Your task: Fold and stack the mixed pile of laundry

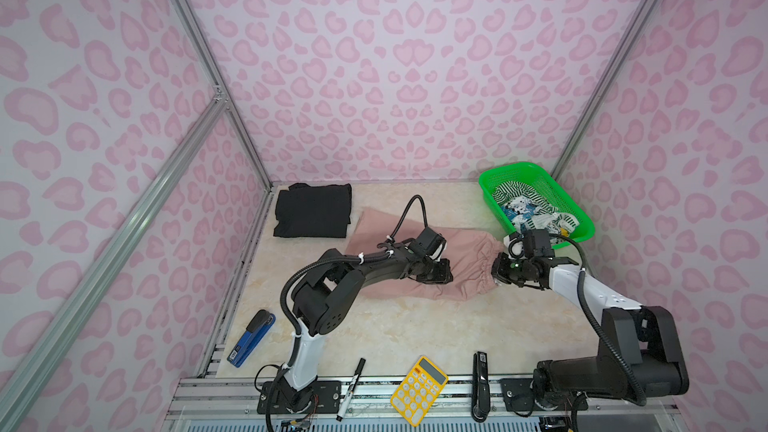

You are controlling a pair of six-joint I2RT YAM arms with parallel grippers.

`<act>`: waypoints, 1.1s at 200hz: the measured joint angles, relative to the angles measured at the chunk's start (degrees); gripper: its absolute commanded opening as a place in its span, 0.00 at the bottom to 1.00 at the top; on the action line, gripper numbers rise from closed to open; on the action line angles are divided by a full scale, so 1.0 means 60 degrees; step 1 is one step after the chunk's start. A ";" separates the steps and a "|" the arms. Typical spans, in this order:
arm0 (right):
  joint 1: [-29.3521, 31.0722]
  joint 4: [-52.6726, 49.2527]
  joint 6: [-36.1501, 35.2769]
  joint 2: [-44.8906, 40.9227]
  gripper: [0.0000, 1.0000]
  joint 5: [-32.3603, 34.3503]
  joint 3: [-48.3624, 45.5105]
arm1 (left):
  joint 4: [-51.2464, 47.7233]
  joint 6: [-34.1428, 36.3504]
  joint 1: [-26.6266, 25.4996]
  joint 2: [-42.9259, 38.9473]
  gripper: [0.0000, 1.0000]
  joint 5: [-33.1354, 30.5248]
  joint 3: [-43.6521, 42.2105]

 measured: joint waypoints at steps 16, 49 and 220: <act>0.0000 -0.1038 -0.0532 -0.0262 0.00 0.0656 0.0506 | -0.0033 0.0029 0.0215 -0.0408 0.25 -0.0430 -0.0098; 0.0011 -0.2630 -0.1213 -0.0685 0.00 0.1388 0.1249 | -0.0066 0.0186 0.0412 -0.0168 0.23 -0.0820 -0.0546; 0.0925 -0.4047 -0.0827 -0.0459 0.00 0.0984 0.3861 | 0.3366 -0.0568 -0.0798 0.1614 0.17 0.0244 -0.0295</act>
